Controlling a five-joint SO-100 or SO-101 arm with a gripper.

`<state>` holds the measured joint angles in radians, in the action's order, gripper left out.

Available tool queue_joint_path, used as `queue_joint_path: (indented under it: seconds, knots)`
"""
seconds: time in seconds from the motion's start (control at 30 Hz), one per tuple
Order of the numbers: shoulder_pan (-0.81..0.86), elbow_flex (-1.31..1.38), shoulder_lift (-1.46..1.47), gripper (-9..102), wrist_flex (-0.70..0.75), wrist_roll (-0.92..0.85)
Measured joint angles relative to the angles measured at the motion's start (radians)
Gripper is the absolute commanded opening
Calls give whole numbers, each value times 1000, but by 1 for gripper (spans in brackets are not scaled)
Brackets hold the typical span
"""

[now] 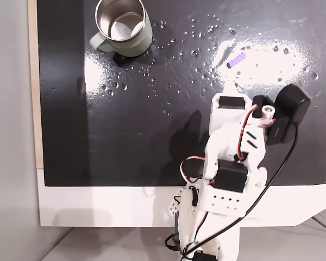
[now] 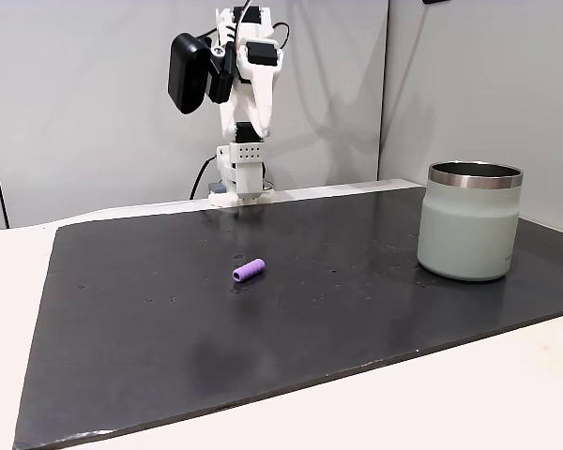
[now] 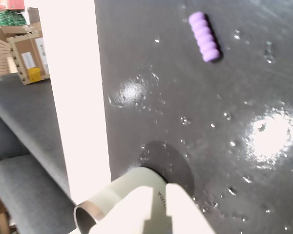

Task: Grasp a pengrip and put it in the cup.

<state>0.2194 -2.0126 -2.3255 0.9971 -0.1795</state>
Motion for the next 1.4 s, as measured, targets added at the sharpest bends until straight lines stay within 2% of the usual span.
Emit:
queue_joint_path:
  seconds: [0.23, 0.67, 0.93, 1.23, 1.4]
  knots:
    - [38, 379, 422, 0, 97, -132]
    - [61, 822, 980, 1, 299, -304]
    - [87, 1256, 1322, 19, 546, -330]
    - [101, 1738, 1638, 19, 770, -348]
    - [109, 1845, 1727, 18, 795, -360]
